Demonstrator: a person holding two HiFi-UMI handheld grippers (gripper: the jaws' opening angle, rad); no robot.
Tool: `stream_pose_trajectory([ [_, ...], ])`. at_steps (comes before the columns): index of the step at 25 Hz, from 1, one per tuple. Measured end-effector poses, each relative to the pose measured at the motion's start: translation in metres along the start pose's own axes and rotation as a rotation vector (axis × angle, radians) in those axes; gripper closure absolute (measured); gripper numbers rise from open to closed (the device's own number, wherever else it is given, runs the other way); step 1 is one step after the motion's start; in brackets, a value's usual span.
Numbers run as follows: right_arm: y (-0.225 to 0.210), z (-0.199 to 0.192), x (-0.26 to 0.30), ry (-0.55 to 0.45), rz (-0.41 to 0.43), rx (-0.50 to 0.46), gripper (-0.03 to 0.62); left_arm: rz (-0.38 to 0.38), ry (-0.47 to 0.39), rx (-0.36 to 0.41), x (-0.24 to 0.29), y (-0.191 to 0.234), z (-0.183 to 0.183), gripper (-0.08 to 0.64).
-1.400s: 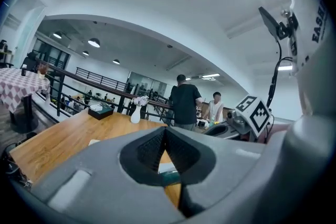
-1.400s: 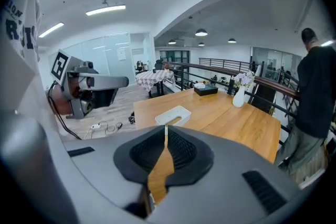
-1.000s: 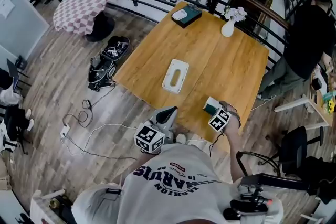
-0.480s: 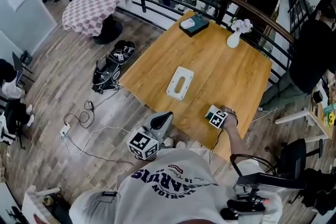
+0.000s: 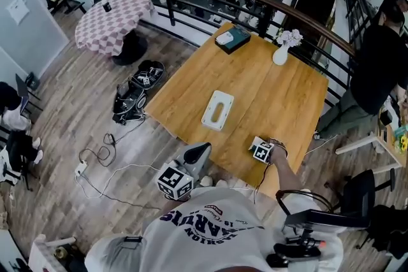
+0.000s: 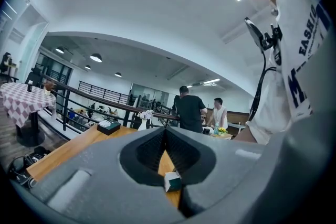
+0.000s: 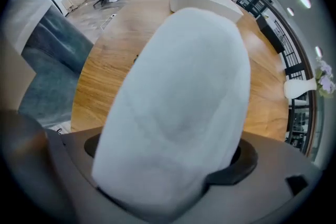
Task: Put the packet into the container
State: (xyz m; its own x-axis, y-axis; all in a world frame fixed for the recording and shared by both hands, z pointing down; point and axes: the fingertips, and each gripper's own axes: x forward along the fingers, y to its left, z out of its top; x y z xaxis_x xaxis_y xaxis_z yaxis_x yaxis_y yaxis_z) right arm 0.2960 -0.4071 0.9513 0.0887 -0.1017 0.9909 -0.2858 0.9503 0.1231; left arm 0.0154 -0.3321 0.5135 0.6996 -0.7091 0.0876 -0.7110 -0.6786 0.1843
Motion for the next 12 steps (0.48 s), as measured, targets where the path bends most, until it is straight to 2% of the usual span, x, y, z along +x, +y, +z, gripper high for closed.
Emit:
stream_pose_trajectory([
  [5, 0.0031, 0.0031, 0.0025, 0.02, 0.014, 0.012, 0.099, -0.006, 0.008, -0.009, 0.0009, 0.0071, -0.005, 0.56],
  [8, -0.0003, 0.005, -0.0012, 0.022, 0.021, 0.035, 0.145, -0.005, 0.015, -0.013, 0.0012, 0.0108, -0.0083, 0.56],
  [12, -0.0013, -0.0002, -0.0059, 0.008, 0.033, 0.146, 0.191, -0.008, 0.014, -0.014, 0.0046, 0.0089, -0.0085, 0.56],
])
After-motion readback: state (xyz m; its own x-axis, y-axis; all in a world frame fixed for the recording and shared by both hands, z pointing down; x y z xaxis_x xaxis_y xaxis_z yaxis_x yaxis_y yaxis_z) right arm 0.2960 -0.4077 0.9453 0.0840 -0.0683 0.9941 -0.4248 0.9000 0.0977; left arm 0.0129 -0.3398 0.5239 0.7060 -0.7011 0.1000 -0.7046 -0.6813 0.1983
